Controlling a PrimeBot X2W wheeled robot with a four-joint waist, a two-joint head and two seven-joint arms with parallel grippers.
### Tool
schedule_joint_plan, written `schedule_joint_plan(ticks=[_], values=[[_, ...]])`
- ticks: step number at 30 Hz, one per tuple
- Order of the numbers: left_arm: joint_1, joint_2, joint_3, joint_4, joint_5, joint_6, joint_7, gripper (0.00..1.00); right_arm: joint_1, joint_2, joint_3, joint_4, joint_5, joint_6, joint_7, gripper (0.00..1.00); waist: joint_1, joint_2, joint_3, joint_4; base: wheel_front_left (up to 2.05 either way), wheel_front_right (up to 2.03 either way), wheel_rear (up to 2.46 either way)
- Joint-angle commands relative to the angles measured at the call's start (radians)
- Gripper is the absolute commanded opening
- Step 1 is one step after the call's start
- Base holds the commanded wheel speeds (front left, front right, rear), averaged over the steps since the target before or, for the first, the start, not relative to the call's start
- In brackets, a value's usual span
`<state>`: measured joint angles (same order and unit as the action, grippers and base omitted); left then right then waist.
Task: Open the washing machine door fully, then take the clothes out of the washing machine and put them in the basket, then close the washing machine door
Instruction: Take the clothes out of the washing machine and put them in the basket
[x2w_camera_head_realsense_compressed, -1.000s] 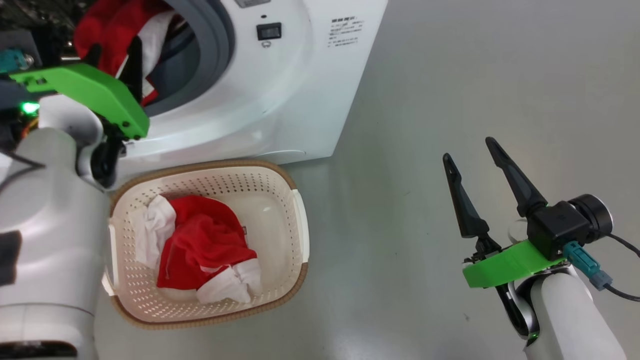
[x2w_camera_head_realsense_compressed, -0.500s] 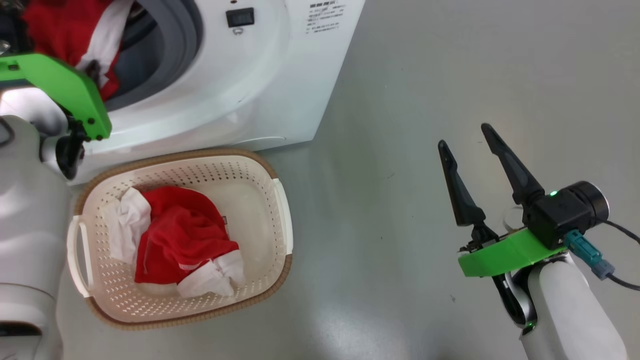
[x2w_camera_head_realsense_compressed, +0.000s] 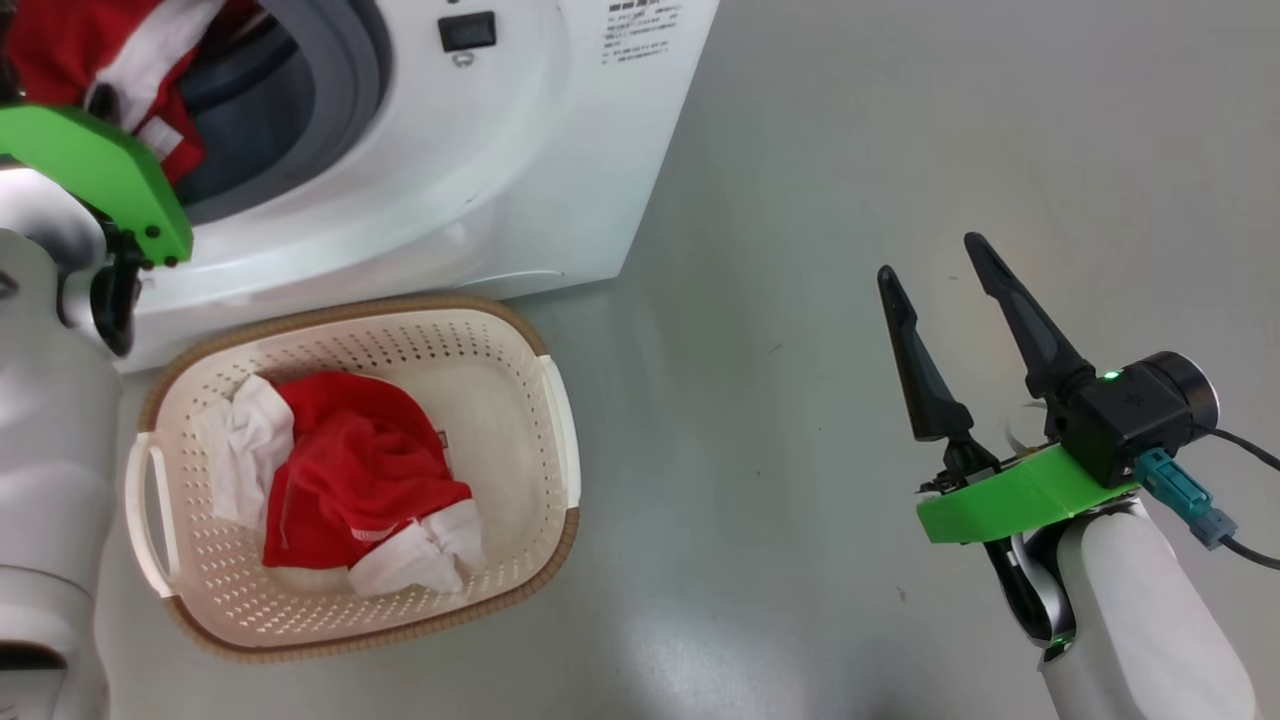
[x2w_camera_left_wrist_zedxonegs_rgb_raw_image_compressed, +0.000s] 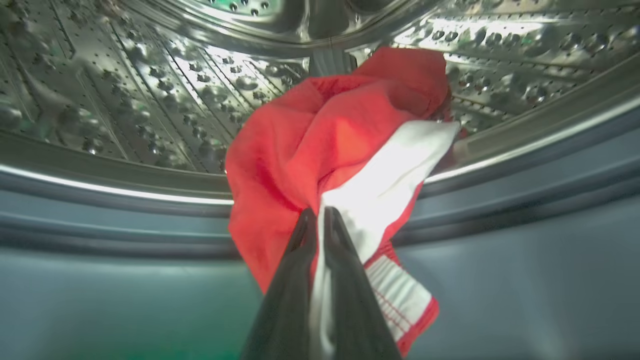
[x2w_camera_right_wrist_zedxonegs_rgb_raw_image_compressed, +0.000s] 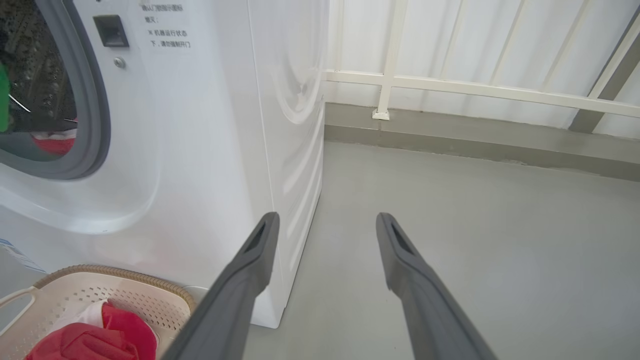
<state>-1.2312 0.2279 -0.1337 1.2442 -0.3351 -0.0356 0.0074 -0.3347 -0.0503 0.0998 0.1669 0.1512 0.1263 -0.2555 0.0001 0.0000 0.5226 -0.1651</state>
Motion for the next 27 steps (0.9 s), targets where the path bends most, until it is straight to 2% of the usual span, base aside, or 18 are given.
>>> schedule_joint_plan(ticks=[1,7,10,13,20,27], values=[[0.013,0.046,0.012,-0.026,-0.005,0.0,-0.023,0.0,-0.003,0.0,0.014,-0.019,0.002,0.004,-0.006,1.0,-0.0001,0.0,-0.006,0.005,0.0,0.0,0.0],[0.051,0.027,0.016,-0.06,-0.017,-0.016,-0.201,0.0,0.01,0.0,0.001,-0.015,-0.009,0.004,-0.006,1.0,-0.0001,0.0,-0.038,0.03,0.0,0.0,0.0],[0.087,0.017,0.024,-0.09,-0.026,-0.023,-0.251,0.0,0.019,0.0,-0.002,-0.015,-0.014,0.004,-0.006,1.0,-0.0001,0.0,-0.058,0.043,0.0,0.0,0.0],[0.128,0.009,0.034,-0.148,-0.031,-0.034,-0.267,0.0,0.023,0.0,-0.007,-0.013,-0.02,0.004,-0.006,1.0,-0.0001,0.0,-0.076,0.058,0.0,0.0,0.0],[0.292,-0.011,0.092,-0.474,0.005,-0.028,-0.269,0.0,0.046,0.0,-0.019,-0.011,-0.027,0.004,-0.006,1.0,-0.0001,0.0,-0.131,0.094,0.0,0.0,0.0],[0.441,-0.035,0.137,-0.647,0.035,-0.028,-0.269,0.0,0.066,0.0,-0.018,-0.002,-0.028,0.004,-0.006,1.0,-0.0001,0.0,-0.184,0.106,0.0,0.0,0.0]])
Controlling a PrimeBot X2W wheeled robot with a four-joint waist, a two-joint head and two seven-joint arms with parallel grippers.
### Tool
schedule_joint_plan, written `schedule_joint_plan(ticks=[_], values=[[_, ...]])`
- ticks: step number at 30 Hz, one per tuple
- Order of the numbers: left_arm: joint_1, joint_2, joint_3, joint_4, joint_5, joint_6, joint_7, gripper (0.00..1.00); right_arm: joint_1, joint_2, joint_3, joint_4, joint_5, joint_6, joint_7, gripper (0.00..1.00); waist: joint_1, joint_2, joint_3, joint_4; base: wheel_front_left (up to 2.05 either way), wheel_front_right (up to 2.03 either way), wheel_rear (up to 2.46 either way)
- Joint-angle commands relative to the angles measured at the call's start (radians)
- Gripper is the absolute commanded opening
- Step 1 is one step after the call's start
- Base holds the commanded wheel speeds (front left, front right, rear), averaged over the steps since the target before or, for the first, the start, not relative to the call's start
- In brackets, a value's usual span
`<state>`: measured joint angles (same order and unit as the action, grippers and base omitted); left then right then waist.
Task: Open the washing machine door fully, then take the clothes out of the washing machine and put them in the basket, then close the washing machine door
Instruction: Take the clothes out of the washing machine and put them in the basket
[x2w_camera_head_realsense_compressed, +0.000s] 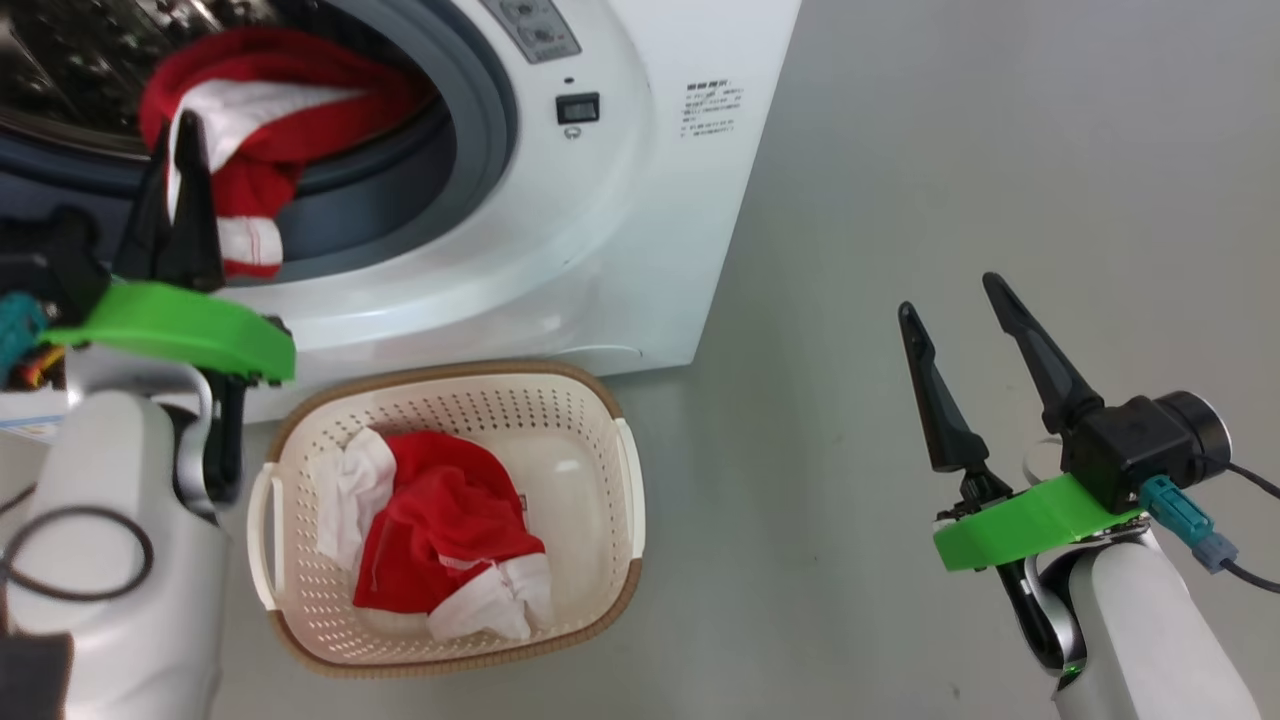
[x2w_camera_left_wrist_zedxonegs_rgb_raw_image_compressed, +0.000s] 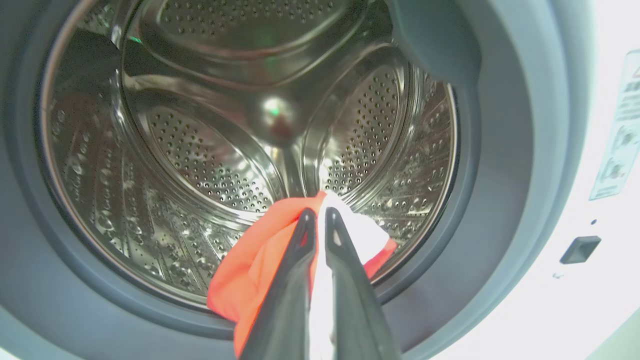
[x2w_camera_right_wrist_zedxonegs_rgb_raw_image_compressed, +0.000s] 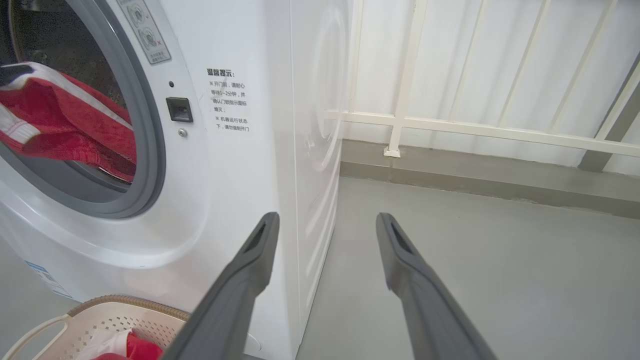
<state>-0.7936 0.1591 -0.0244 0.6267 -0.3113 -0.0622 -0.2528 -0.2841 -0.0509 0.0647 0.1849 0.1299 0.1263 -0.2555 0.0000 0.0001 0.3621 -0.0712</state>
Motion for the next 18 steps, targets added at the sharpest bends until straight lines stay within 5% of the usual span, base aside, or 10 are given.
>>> schedule_joint_plan(ticks=[1,18], values=[[0.026,0.029,0.032,-0.058,0.019,-0.001,-0.009,0.0,0.019,0.001,0.017,-0.019,-0.007,0.004,-0.006,1.0,0.0,-0.0001,-0.032,0.014,0.0,0.0,0.0],[0.336,-0.037,0.043,-0.409,0.065,0.003,-0.006,0.0,0.095,0.001,0.01,-0.005,0.022,0.004,-0.006,1.0,0.0,-0.0001,-0.17,0.039,0.0,0.0,0.0]])
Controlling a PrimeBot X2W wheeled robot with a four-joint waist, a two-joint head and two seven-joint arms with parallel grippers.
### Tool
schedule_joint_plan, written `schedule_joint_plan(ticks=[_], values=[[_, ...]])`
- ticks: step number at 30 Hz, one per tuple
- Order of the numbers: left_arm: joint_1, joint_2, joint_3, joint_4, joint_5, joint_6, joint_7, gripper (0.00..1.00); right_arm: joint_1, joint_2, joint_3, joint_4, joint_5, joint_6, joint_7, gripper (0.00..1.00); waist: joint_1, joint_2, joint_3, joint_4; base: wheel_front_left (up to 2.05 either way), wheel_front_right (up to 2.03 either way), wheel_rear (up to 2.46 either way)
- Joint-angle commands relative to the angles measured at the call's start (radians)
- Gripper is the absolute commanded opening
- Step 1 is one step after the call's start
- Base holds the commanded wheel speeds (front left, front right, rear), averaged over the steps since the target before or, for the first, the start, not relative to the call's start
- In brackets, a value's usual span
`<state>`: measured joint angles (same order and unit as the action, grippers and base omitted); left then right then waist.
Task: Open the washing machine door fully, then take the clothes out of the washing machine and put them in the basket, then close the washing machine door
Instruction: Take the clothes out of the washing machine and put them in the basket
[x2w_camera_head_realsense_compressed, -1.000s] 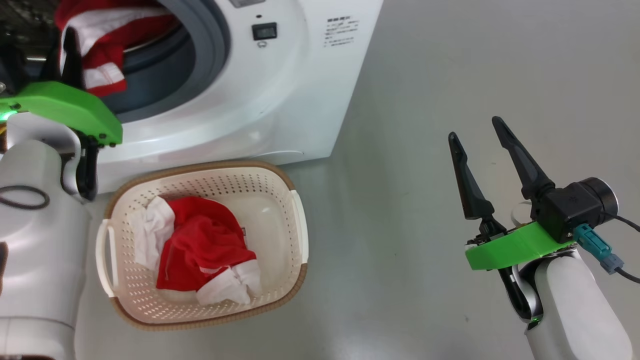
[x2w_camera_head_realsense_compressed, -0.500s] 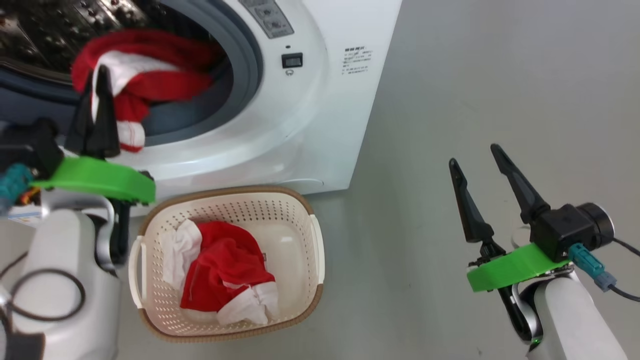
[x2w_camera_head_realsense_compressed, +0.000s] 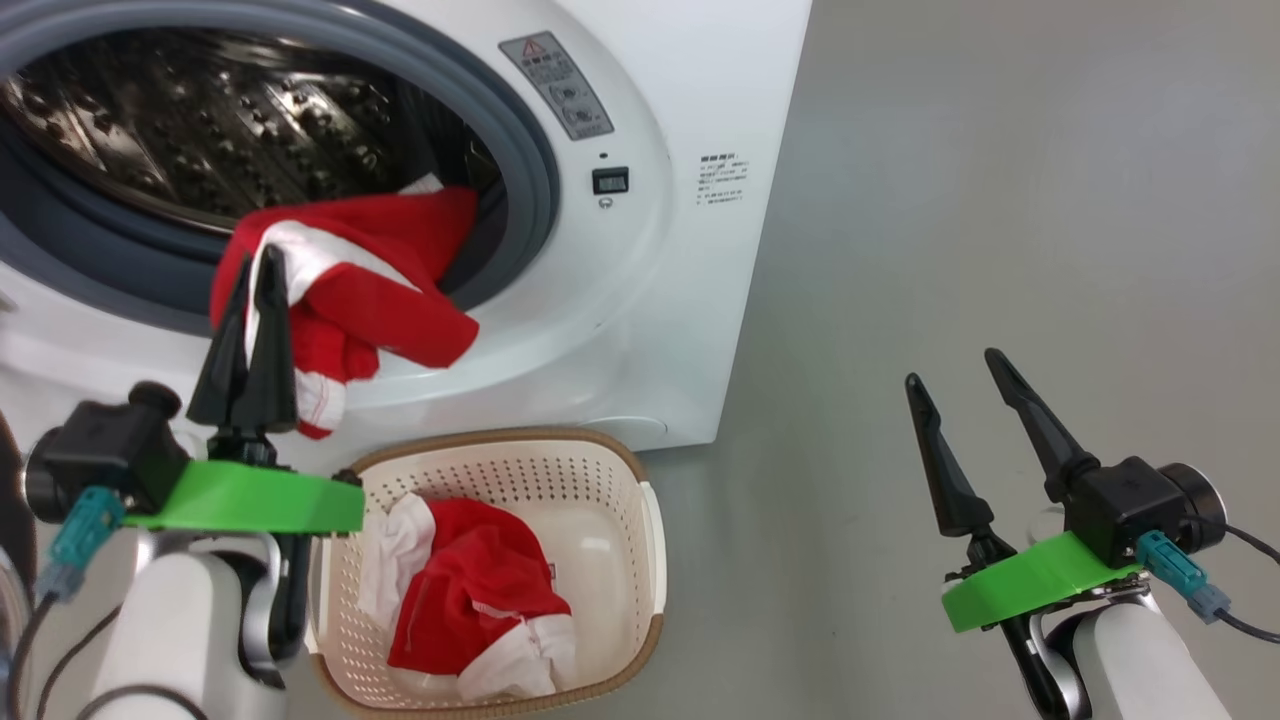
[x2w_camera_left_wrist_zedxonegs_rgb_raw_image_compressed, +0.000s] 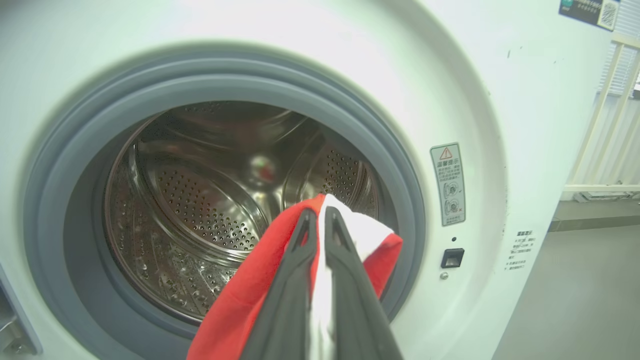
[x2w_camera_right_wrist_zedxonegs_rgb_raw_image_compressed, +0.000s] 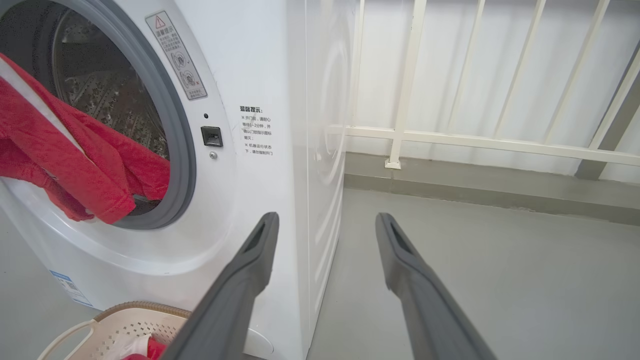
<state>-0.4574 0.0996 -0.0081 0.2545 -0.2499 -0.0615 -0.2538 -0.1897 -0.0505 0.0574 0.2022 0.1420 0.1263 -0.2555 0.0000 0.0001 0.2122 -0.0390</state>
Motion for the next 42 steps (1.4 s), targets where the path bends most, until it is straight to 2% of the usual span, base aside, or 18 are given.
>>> schedule_joint_plan(ticks=[1,12,19,23,29,38,39,42], values=[[0.013,0.02,0.025,-0.058,0.002,0.004,-0.003,0.0,0.006,0.0,0.015,-0.023,0.01,0.004,-0.006,1.0,0.0,-0.0001,-0.026,0.008,0.0,0.0,0.0],[0.146,0.005,-0.017,-0.29,0.006,0.032,0.069,0.0,0.042,0.0,0.013,-0.02,0.001,0.004,-0.006,1.0,0.0,-0.0001,-0.07,0.017,0.0,0.0,0.0],[0.187,-0.015,-0.043,-0.248,-0.031,0.04,0.102,0.0,0.035,0.0,0.02,-0.026,-0.006,0.004,-0.006,1.0,0.0,-0.0001,-0.045,0.018,0.0,0.0,0.0],[0.169,-0.024,-0.06,-0.177,-0.044,0.039,0.094,0.0,0.029,0.0,0.016,-0.025,-0.006,0.004,-0.006,1.0,0.0,-0.0001,-0.024,0.021,0.0,0.0,0.0],[0.106,-0.039,-0.089,0.016,-0.094,0.035,0.066,0.0,0.008,0.0,0.026,-0.025,0.01,0.004,-0.006,1.0,0.0,-0.0001,0.02,0.015,0.0,0.0,0.0],[-0.047,-0.047,-0.107,0.401,-0.142,0.038,0.025,0.0,-0.029,0.0,0.032,-0.027,0.035,0.004,-0.006,1.0,0.0,-0.0001,0.081,-0.003,0.0,0.0,0.0],[-0.082,-0.047,-0.114,0.49,-0.149,0.036,0.022,0.0,-0.037,0.0,0.035,-0.025,0.04,0.004,-0.006,1.0,0.0,-0.0001,0.095,-0.011,0.0,0.0,0.0],[-0.13,-0.048,-0.127,0.629,-0.172,0.029,0.053,0.0,-0.049,0.0,0.044,-0.019,0.056,0.004,-0.006,1.0,0.0,-0.0001,0.115,-0.026,0.0,0.0,0.0]])
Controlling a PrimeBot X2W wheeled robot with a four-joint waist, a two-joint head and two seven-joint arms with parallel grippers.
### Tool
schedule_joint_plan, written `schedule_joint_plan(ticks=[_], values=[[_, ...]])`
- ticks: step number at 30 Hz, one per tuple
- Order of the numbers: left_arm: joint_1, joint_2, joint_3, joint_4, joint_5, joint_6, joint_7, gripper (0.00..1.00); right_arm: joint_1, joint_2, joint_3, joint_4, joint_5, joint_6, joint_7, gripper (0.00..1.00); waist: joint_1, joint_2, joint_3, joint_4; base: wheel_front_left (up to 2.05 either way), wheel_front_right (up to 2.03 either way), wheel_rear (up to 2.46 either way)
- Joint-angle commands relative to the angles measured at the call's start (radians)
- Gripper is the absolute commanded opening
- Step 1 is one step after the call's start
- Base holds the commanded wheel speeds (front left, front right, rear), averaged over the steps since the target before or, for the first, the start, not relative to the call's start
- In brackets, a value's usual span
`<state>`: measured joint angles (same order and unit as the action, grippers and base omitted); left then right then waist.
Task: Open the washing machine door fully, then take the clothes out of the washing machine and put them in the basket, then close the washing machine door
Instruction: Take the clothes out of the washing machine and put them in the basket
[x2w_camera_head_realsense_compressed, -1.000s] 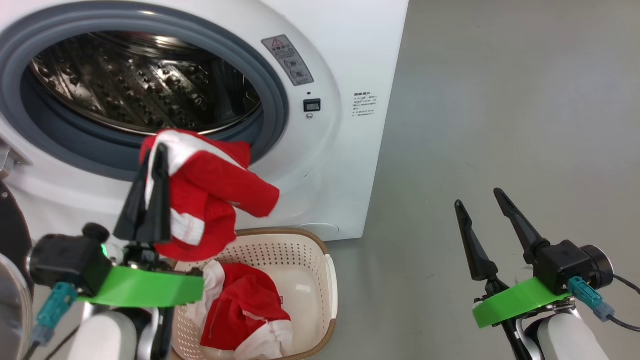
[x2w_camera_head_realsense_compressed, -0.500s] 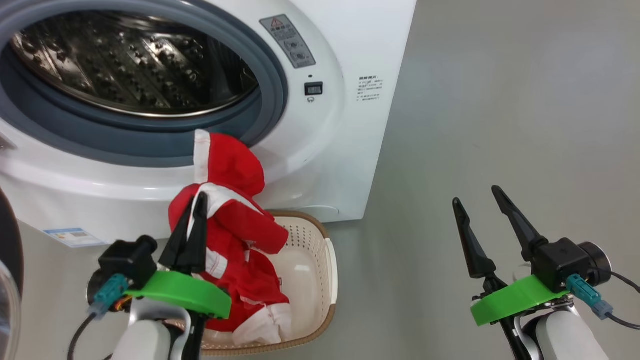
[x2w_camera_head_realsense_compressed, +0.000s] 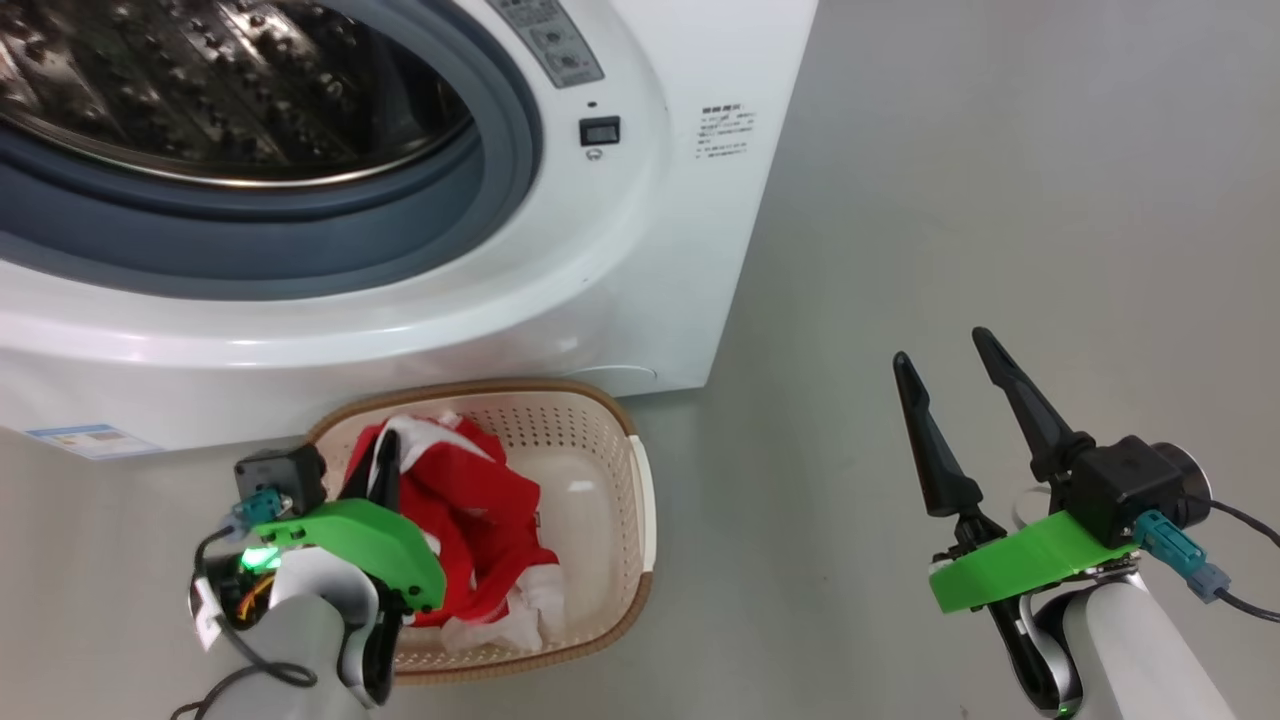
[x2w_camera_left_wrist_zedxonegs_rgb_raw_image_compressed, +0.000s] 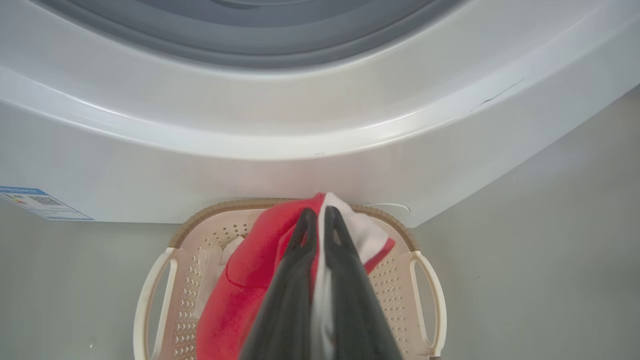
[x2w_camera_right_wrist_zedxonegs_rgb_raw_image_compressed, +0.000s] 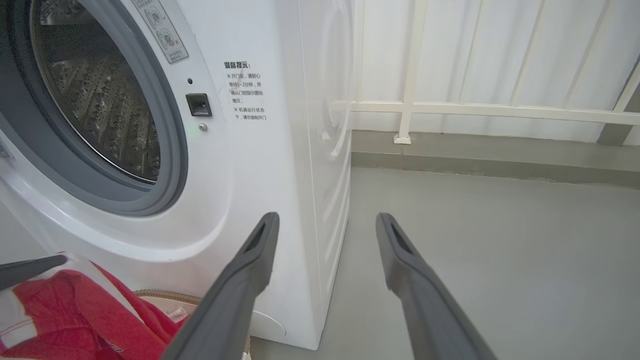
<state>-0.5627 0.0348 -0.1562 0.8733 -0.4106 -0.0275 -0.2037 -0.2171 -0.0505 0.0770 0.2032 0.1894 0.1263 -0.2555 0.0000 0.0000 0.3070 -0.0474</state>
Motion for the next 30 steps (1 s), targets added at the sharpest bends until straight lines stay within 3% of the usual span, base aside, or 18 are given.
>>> schedule_joint_plan(ticks=[1,12,29,30], values=[[-0.043,0.016,0.015,0.049,-0.016,-0.006,0.009,0.0,-0.025,0.0,0.028,-0.018,0.011,0.004,-0.006,1.0,0.0,0.0,0.029,-0.023,0.0,0.0,0.0],[-0.18,0.016,-0.008,0.336,-0.079,-0.034,0.066,0.0,-0.062,0.0,0.042,-0.007,0.035,0.004,-0.006,1.0,0.0,0.0,0.128,-0.078,0.0,0.0,0.0],[-0.242,0.033,-0.034,0.409,-0.081,-0.017,0.108,0.0,-0.111,0.0,0.048,-0.029,0.044,0.004,-0.006,1.0,0.0,0.0,0.248,-0.09,0.0,0.0,0.0],[-0.242,0.035,-0.035,0.41,-0.081,-0.014,0.108,0.14,-0.112,0.0,0.047,-0.03,0.044,0.004,-0.006,1.0,0.0,0.0,0.252,-0.089,0.0,0.0,0.0]])
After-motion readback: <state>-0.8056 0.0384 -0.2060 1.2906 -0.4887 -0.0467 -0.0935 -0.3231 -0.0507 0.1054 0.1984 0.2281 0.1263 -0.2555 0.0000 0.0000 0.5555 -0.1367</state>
